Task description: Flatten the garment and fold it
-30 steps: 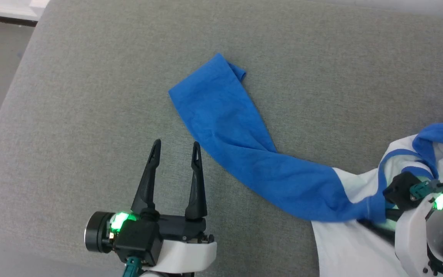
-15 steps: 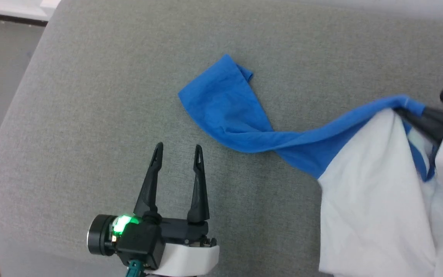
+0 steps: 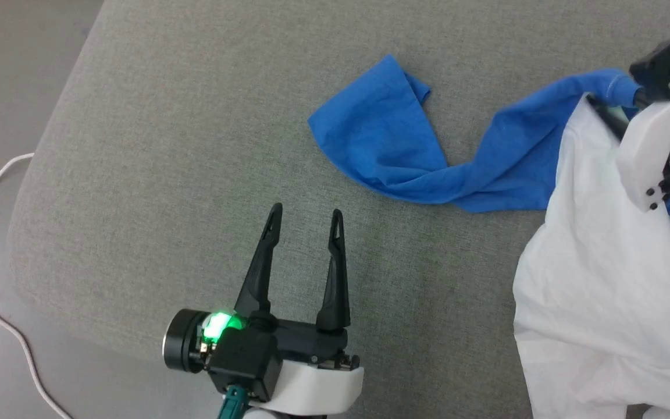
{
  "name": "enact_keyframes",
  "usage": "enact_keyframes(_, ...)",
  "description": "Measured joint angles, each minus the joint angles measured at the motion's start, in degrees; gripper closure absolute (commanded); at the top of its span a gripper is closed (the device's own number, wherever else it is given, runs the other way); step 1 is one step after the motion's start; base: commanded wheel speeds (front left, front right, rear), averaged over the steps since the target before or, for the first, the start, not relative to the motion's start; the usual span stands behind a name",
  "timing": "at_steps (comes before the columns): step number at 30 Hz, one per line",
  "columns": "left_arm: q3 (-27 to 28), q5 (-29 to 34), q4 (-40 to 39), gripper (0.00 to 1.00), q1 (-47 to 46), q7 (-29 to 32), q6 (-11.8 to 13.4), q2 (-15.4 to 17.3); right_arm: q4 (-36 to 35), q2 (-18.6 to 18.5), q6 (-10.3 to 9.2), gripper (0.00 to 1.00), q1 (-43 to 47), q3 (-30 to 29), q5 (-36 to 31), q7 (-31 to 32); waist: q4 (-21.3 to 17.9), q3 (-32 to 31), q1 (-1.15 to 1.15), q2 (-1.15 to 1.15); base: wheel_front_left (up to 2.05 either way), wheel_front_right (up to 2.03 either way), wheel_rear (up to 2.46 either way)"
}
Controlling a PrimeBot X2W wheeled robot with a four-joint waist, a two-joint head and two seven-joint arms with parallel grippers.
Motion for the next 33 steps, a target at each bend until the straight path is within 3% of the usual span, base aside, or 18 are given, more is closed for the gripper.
enact_keyframes(5,-0.25,0.02,1.01,0.0,-0.9,0.0,0.48,-0.02,1.96,0.29,0.0,0.0,-0.87,2.59,1.92,-4.66,-0.65,0.18,-0.01,0.0,0.0,0.0,0.0)
enact_keyframes(10,1.25,0.04,2.24,0.0,-0.71,0.0,0.31,0.05,-1.89,-1.65,0.0,0.0,-0.26,-0.08,7.22,-11.44,-2.56,-1.12,-0.01,0.0,0.0,0.0,0.0)
enact_keyframes(15,3.37,0.04,2.44,0.0,0.87,0.01,-0.41,0.86,-6.9,-5.04,0.0,0.0,11.87,-11.73,11.33,-17.56,-5.49,-3.85,-0.02,0.0,0.0,0.0,0.0)
enact_keyframes(19,4.46,0.04,2.34,0.0,2.72,0.0,-1.0,1.66,-11.13,-3.89,-0.01,0.0,28.52,-26.42,10.02,-21.98,-8.21,-6.05,-0.03,0.0,0.0,0.0,0.0)
enact_keyframes(22,4.92,0.04,2.29,0.0,3.97,0.01,-1.38,2.2,-15.53,2.44,-0.01,0.0,43.04,-38.79,5.83,-22.95,-10.27,-7.33,-0.03,0.0,0.0,0.0,0.0)
enact_keyframes(26,5.55,0.05,2.03,0.0,5.21,0.0,-1.4,2.27,-26.05,16.62,-0.02,0.0,59.66,-51.71,-3.63,-21.21,-12.83,-8.43,-0.03,0.0,0.0,0.0,0.0)
enact_keyframes(29,5.97,0.12,1.94,0.0,5.73,0.0,-1.4,2.36,-33.77,26.51,-0.01,0.0,65.62,-55.17,-8.49,-18.11,-14.57,-8.8,-0.03,0.0,0.0,0.0,0.0)
enact_keyframes(33,5.94,1.94,2.72,0.0,5.67,-0.01,-1.91,3.12,-40.63,31.5,-0.01,0.0,66.87,-55.49,-12.15,-14.59,-16.39,-8.95,-0.02,0.0,0.0,0.0,0.0)
